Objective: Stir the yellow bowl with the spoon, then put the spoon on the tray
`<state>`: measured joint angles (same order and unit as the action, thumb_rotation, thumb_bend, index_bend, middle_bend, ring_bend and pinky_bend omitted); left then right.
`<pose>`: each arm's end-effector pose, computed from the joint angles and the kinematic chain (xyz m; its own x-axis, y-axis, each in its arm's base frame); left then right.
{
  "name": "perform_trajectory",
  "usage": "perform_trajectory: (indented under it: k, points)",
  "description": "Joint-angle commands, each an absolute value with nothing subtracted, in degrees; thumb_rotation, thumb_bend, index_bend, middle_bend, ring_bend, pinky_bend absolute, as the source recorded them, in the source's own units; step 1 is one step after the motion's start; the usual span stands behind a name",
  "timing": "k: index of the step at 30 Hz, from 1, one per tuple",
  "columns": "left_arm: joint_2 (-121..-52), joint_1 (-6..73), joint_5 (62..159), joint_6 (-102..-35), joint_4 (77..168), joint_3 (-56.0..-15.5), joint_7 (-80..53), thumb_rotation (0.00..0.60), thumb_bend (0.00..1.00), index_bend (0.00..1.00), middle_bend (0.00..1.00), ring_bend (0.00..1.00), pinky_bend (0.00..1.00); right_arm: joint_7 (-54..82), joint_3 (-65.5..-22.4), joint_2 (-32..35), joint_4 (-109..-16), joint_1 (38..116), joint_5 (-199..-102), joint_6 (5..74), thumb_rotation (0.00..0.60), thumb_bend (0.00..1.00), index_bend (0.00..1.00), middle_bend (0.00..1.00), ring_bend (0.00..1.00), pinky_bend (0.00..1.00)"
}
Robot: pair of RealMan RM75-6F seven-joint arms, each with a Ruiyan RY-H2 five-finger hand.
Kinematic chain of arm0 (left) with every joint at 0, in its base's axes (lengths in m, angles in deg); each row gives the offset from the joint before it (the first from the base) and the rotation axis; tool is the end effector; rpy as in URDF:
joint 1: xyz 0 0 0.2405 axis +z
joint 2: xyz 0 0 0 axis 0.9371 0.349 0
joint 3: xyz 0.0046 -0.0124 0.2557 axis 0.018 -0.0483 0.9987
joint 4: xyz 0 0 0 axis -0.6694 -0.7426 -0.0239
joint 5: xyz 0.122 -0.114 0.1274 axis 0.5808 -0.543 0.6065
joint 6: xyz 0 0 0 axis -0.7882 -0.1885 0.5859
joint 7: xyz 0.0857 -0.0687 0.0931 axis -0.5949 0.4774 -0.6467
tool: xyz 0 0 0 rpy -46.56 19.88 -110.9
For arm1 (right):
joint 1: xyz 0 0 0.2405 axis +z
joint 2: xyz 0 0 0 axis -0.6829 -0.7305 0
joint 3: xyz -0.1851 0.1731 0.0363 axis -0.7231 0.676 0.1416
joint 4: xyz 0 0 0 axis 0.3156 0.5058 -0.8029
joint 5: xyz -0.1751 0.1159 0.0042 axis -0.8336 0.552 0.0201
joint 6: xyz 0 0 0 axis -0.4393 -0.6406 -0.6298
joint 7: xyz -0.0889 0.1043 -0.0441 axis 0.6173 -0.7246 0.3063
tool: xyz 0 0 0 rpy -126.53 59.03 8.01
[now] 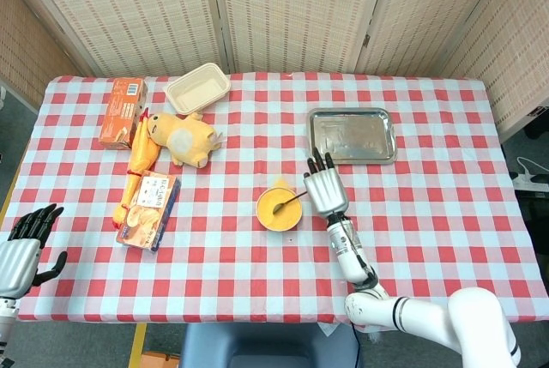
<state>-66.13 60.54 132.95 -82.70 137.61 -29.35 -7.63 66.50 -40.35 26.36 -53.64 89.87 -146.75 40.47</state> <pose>-0.3292 0.2017 0.1586 0.3934 0.1001 0.9139 0.9191 -0.0180 -0.3937 -0.1220 -0.3654 -0.0694 0.7634 0.0324 0.6451 -0.6154 -0.2665 0.7418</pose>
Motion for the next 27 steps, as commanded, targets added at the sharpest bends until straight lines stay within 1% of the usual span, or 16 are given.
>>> perform_trajectory:
  k: [1,6,17,21,27]
  points:
    - [-66.2,60.5,133.0,-82.8,137.6,-29.4,-7.7,0.6,0.45,0.0,0.0,0.0,0.07,64.1,-40.2,26.8,-52.8,89.8,-148.5,41.8,0.6,0.87,1.0,0.22,0.02,0.16]
    - [-66.4,60.5,132.9,-82.8,137.7,-29.4,-8.2,0.6,0.45,0.0,0.0,0.0,0.07,61.5,-41.3,25.0,-53.8,88.7,-151.2,42.7,0.6,0.87,1.0,0.22,0.02,0.16]
    - [-66.9,60.7,133.1,-83.3,138.1,-29.4,-10.0,0.6,0.45,0.0,0.0,0.0,0.07,63.8,-44.6,17.5,-64.5,85.7,-151.9,41.7,0.6,0.87,1.0,0.23,0.02,0.16]
    - [-67.0,60.6,133.2,-83.2,138.1,-29.3,-10.1,0.6,0.45,0.0,0.0,0.0,0.07,65.5,-45.5,16.5,-65.4,85.2,-151.1,41.0,0.6,0.87,1.0,0.22,0.02,0.16]
    - [-67.0,60.5,133.4,-83.0,138.0,-29.2,-10.1,0.6,0.45,0.0,0.0,0.0,0.07,66.7,-45.6,16.8,-64.8,85.6,-149.8,39.4,0.6,0.87,1.0,0.23,0.02,0.16]
